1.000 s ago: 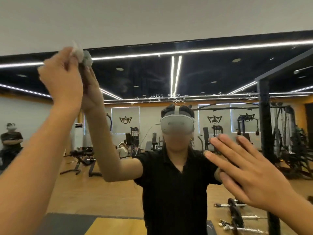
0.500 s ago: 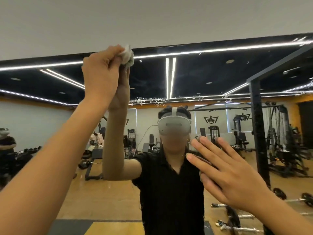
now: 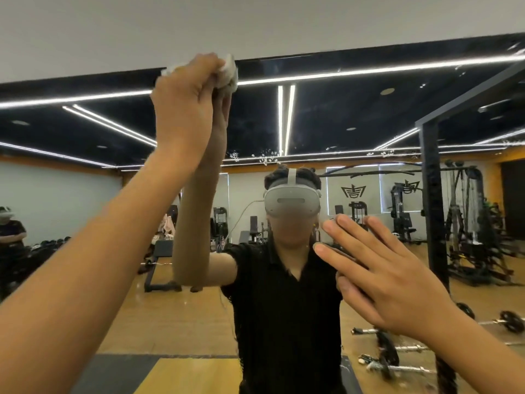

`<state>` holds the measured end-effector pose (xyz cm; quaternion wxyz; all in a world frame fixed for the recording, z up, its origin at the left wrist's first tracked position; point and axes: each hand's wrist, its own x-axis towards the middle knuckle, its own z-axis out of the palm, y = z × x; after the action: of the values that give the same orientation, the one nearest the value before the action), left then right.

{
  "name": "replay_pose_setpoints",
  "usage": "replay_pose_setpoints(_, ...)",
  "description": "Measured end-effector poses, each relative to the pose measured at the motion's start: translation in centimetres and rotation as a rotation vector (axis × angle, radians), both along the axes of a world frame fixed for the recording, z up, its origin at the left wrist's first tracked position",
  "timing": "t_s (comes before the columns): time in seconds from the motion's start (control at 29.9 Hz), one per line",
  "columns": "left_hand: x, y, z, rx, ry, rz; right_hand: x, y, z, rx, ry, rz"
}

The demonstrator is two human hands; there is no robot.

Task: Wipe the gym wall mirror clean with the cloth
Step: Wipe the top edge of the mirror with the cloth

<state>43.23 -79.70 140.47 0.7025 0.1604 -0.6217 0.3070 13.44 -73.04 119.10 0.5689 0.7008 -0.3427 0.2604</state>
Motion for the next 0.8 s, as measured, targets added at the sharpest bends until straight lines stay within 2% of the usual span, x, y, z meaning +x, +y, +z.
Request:
replay_pose_setpoints(0.13,-0.2,0.1,0.6,0.03,-0.007,-0.06,0.0,0.0,0.1,0.003,-0.004,0.011)
replay_pose_setpoints(0.4,0.2,-1.2,-8.6,-0.012,-0.035,0.047,0.1,0.0,0.0,-0.011,-0.007,0.012)
replay_pose_setpoints(0.53,0.5,-0.6,-4.1,0.004,-0.066,0.091,-0.1,-0.1,0.0,-0.012,-0.004,0.012)
replay_pose_setpoints(0.67,-0.6,0.1,1.8,0.009,-0.029,0.0,0.0,-0.1,0.0,-0.007,-0.007,0.014)
replay_pose_setpoints(0.8,-1.4,-0.7,0.9,0.027,-0.035,-0.073,0.0,0.0,0.0,-0.011,-0.011,0.016)
